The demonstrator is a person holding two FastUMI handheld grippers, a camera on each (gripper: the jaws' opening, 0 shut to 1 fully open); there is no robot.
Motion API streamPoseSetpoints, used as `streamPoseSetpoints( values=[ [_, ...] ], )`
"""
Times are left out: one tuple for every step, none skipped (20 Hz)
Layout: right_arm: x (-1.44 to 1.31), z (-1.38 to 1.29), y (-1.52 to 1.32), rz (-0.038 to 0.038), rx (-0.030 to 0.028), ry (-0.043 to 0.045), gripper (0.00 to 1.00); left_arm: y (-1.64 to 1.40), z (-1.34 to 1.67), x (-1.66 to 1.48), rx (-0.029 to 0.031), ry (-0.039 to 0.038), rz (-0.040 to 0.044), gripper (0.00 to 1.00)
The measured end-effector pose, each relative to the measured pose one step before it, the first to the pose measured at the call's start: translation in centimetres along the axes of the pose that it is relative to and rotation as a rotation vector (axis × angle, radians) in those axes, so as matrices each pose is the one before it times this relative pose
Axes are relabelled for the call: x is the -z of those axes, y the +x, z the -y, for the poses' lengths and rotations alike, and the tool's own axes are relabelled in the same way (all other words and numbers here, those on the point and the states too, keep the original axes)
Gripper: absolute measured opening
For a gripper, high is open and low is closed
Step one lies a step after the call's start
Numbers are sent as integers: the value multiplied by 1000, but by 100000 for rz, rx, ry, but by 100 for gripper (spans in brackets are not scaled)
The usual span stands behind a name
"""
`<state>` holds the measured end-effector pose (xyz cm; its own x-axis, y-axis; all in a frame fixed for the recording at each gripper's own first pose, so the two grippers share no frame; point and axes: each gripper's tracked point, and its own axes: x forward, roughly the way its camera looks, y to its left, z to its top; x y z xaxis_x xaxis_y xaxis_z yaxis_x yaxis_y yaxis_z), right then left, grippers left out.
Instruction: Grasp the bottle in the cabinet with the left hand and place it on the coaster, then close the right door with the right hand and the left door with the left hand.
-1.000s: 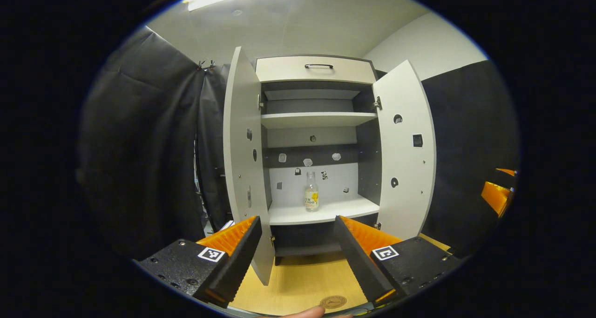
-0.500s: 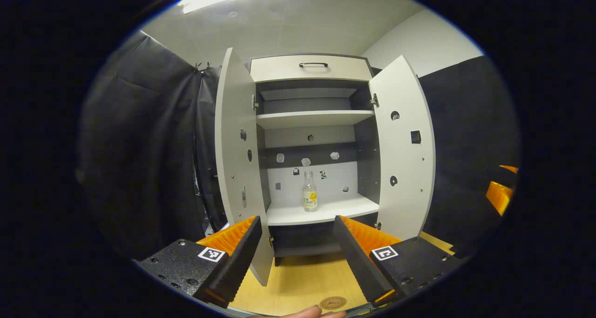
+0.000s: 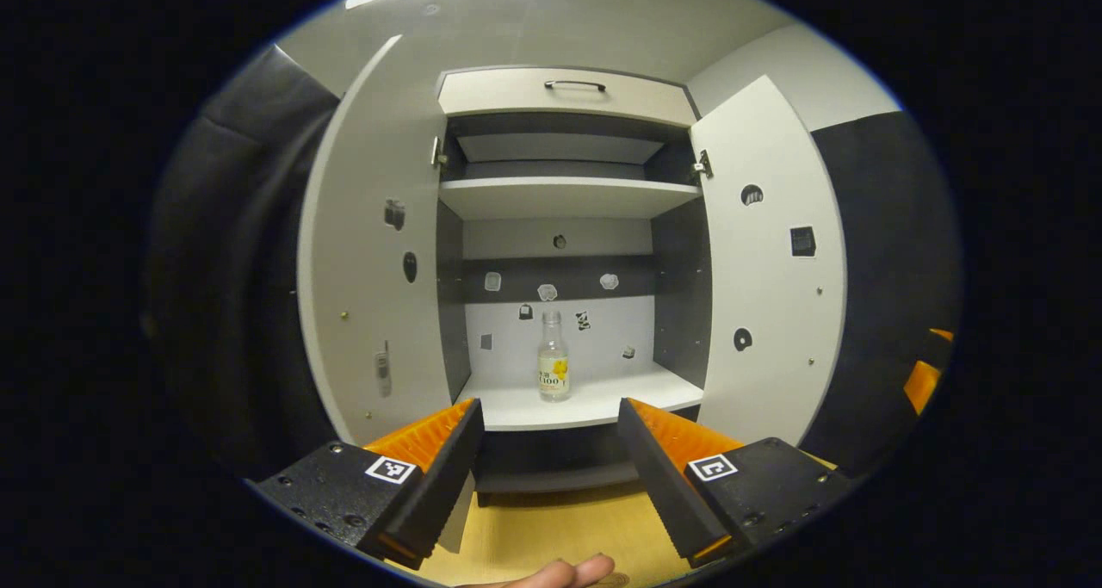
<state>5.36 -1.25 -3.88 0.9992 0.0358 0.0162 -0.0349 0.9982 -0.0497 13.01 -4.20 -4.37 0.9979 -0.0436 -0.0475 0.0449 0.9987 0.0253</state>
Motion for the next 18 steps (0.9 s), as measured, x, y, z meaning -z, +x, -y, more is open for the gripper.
streamPoseSetpoints(
  values=[
    [88, 126, 824, 236, 65, -1051, 96, 1739, -17, 193, -173, 479, 165, 99],
    [204, -10, 922, -13, 53, -17, 97, 1752, 184, 231, 11, -331, 393, 99],
    [409, 22, 865, -200, 134, 523, 96, 1806, 264, 266, 712, -1242, 446, 99],
    [347, 60, 903, -885, 563, 759, 96, 1738, 189, 633, 611, -1544, -214, 99],
    [500, 174, 937, -1254, 862, 555, 96, 1828, 222, 779, 721, -1462, -840, 99],
    [388, 70, 852, -1403, 1152, 416, 97, 1802, 114, 1048, 816, -734, -1241, 99],
    [330, -59, 556, -994, 489, 9, 98, 1789, -159, 1099, -462, 119, -1668, 99],
    [88, -296, 559, -330, -482, 28, 96, 1798, -316, 801, -852, 721, -501, 99],
    [88, -509, 399, 39, -1169, -12, 97, 1912, -360, 608, -944, 921, 322, 99],
    [-137, -512, 322, 437, -1067, 594, 97, 1683, -375, 642, -1266, 1022, -96, 99],
    [-71, -762, 201, 339, -2062, 792, 97, 1700, -435, 527, -1205, -160, -340, 99],
    [-254, -918, 105, 711, -2379, 1261, 97, 1627, 226, 403, 901, -1044, -442, 99],
    [-256, -857, 230, 686, -2325, 1811, 97, 1725, 18, 287, 525, -876, 160, 99],
    [-197, -910, 122, 550, -2388, 2418, 97, 1638, -118, 290, -70, -228, 220, 99],
    [-59, -690, 6, 371, -2221, 2120, 97, 1720, -179, 345, -481, -348, -267, 99],
    [-95, -459, 119, 511, -1087, 1570, 96, 1475, -276, 242, -1252, -187, 122, 100],
    [61, -249, 149, 409, -587, 277, 97, 1604, -206, 156, -709, -451, -41, 100],
    [6, 38, 140, 541, 323, -601, 97, 1345, 37, 248, 423, -777, -690, 100]
  ],
)
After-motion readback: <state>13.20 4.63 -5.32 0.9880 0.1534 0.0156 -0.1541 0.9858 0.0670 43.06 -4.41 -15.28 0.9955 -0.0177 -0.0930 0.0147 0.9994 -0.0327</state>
